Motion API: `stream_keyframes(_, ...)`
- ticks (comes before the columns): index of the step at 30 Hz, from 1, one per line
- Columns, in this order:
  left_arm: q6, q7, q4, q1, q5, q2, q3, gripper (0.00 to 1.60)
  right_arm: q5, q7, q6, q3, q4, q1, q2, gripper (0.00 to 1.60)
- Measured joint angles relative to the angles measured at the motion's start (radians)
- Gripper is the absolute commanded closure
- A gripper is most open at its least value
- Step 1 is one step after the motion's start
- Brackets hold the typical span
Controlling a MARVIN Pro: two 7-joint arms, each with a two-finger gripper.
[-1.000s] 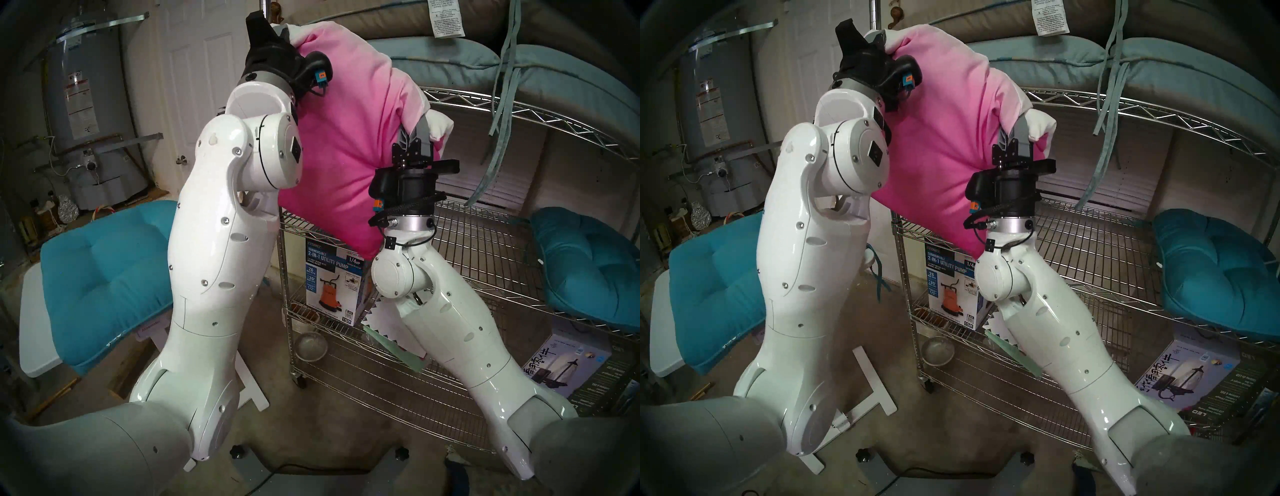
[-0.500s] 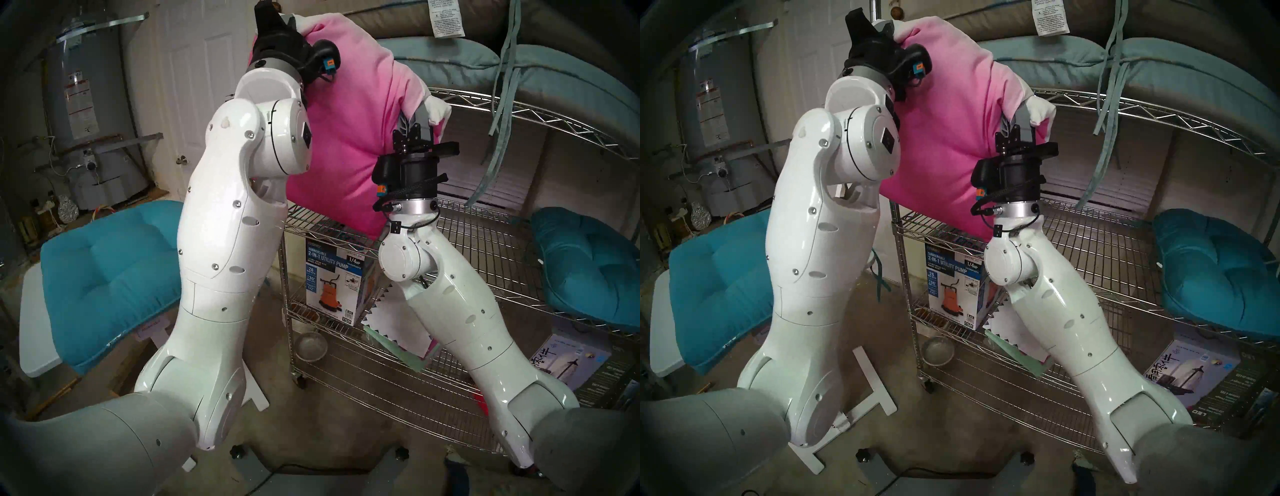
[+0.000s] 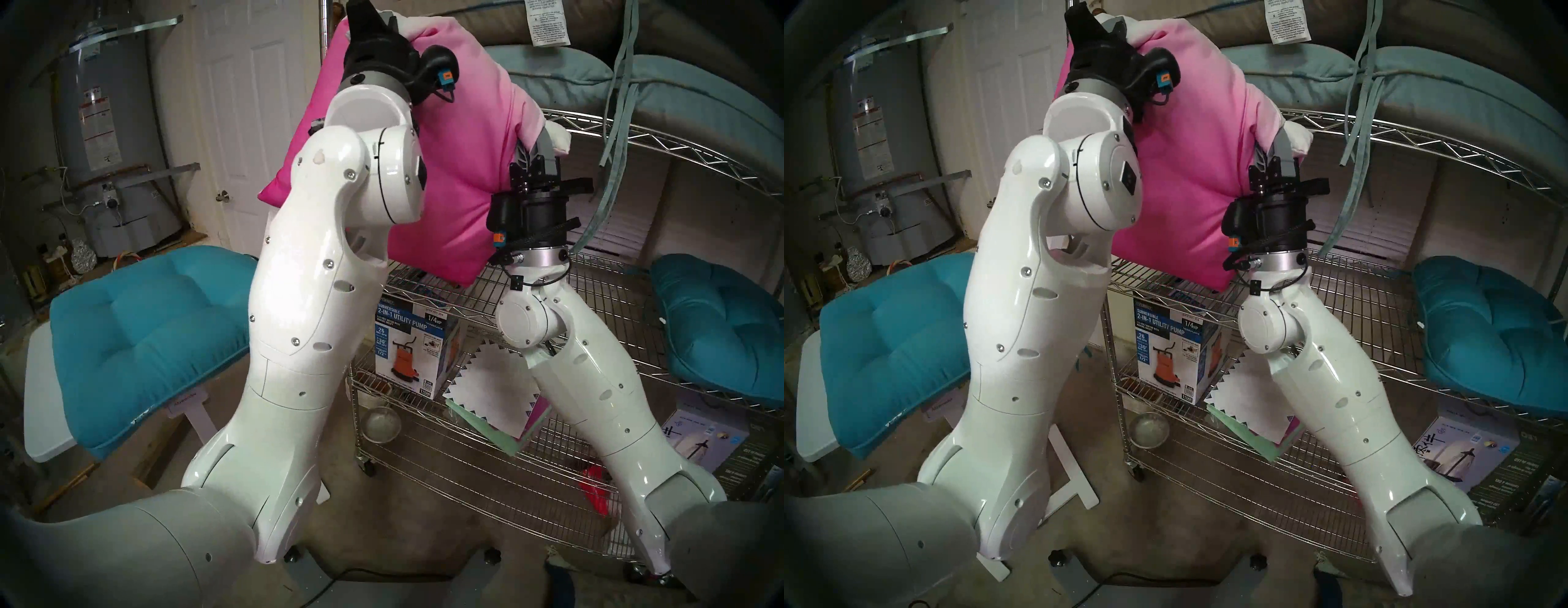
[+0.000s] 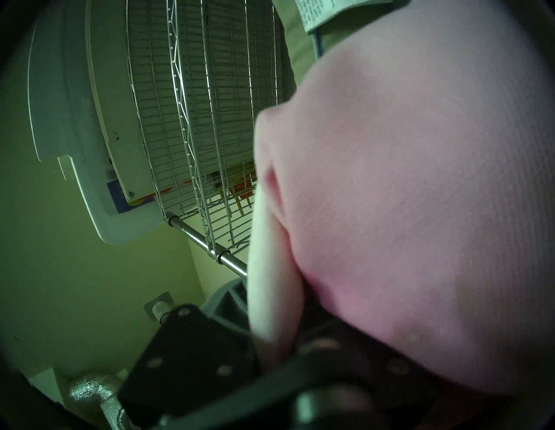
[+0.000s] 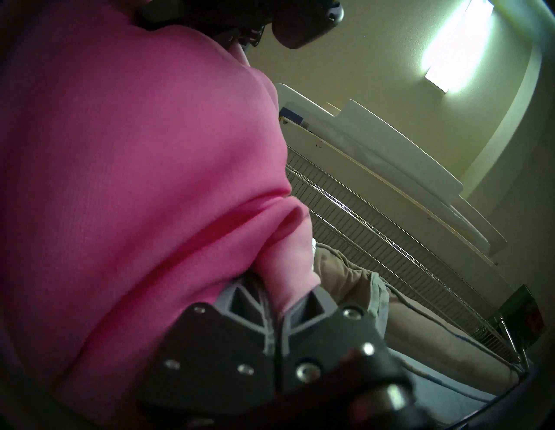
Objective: Put cushion on the shelf
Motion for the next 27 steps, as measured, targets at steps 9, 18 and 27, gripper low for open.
stream_keyframes(9, 0.019, 0.018, -0.026, 0.023, -0.010, -0.017, 0.028, 1.60, 0.023, 0.003, 0.000, 0.022, -0.029, -0.034, 0.027, 1.60)
stream_keyframes(18, 0.027, 0.028, -0.086, 0.080, -0.024, -0.010, 0.033, 1.60, 0.040, 0.004, 0.017, 0.022, -0.047, -0.054, 0.030, 1.60)
stream_keyframes(27, 0.025, 0.025, -0.188, 0.180, -0.040, 0.041, 0.027, 1.60, 0.039, -0.013, 0.052, 0.011, -0.065, -0.090, 0.012, 1.60)
